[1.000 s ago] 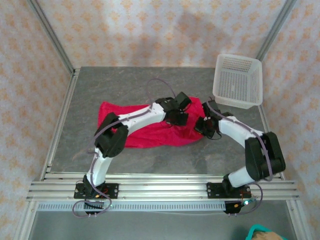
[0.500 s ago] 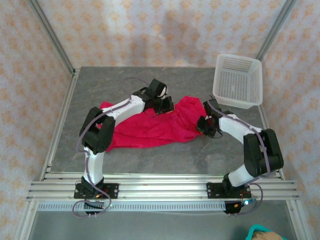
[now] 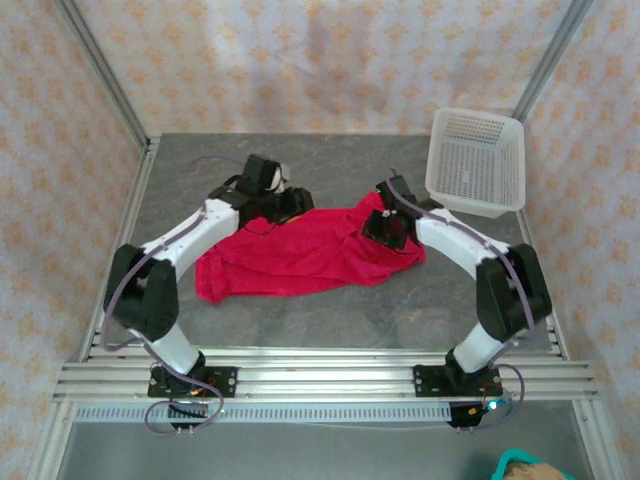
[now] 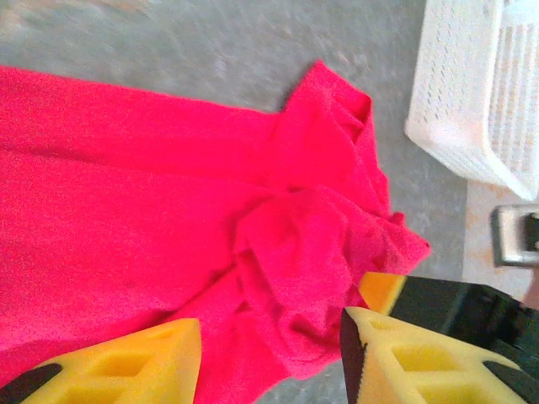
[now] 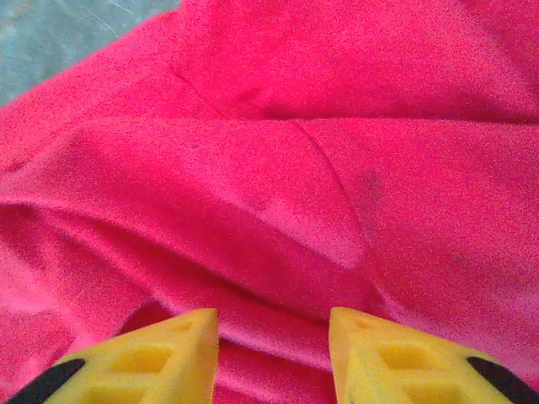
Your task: Fold the inside-out t-shirt
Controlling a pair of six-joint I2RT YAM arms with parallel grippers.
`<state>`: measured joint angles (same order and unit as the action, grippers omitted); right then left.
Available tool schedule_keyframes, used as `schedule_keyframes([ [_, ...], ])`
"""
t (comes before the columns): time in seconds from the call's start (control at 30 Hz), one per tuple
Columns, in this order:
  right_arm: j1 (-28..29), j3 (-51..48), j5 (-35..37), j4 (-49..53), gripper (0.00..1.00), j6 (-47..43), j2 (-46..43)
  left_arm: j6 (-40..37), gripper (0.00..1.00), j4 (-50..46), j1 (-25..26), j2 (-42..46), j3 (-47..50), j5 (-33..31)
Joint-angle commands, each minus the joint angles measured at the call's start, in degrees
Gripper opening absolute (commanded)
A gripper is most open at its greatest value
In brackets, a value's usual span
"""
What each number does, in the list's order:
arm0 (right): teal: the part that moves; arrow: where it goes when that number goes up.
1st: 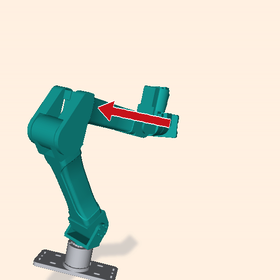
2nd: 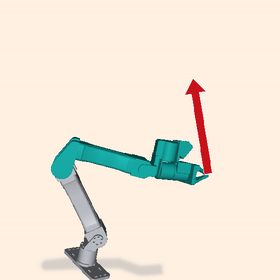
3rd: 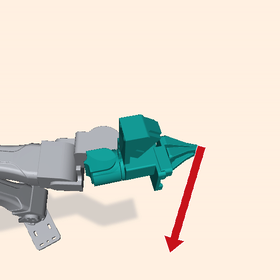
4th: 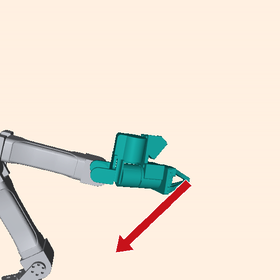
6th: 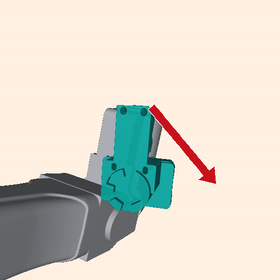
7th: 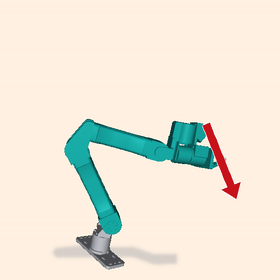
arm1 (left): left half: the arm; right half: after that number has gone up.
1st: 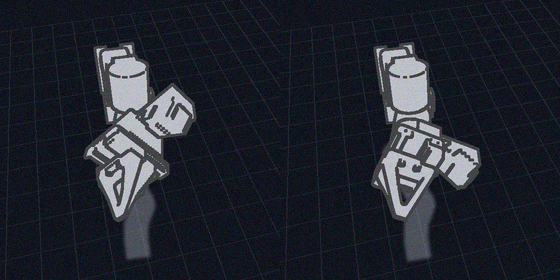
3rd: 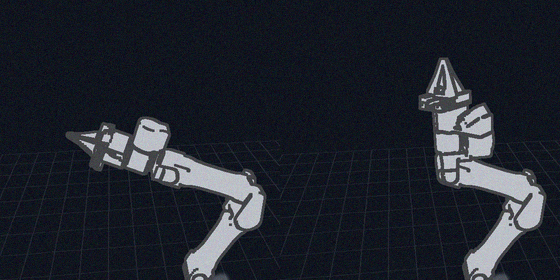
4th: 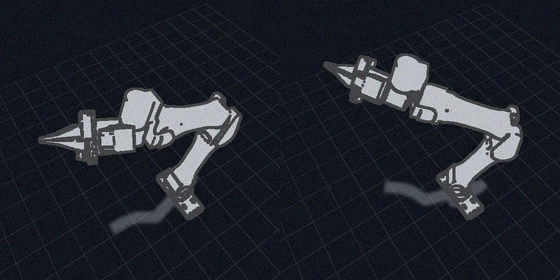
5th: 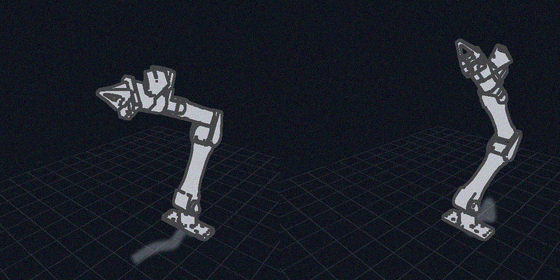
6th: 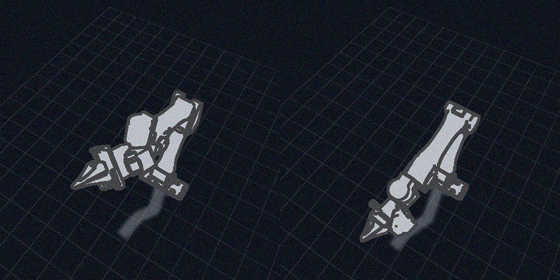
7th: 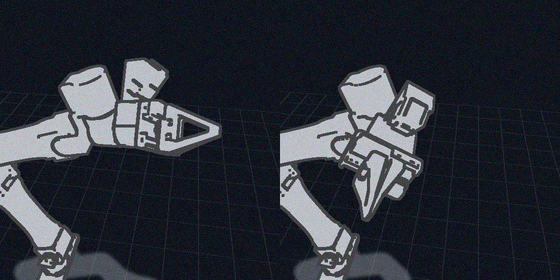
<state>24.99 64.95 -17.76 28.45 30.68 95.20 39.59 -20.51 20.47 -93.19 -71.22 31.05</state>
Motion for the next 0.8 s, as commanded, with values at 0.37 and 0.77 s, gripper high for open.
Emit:
schedule_keyframes([
  [0.37, 1.2, 10.4, 0.8, 12.5, 0.00, -4.6, -6.5, -1.6, 0.49, 3.3, 1.3, 5.2, 4.6, 2.8],
  [0.77, -0.2, -0.6, -12.8, 4.3, 0.00, -1.0, -21.0, 4.6, 0.58, 17.8, 10.1, -9.7, -1.7, 6.5],
])
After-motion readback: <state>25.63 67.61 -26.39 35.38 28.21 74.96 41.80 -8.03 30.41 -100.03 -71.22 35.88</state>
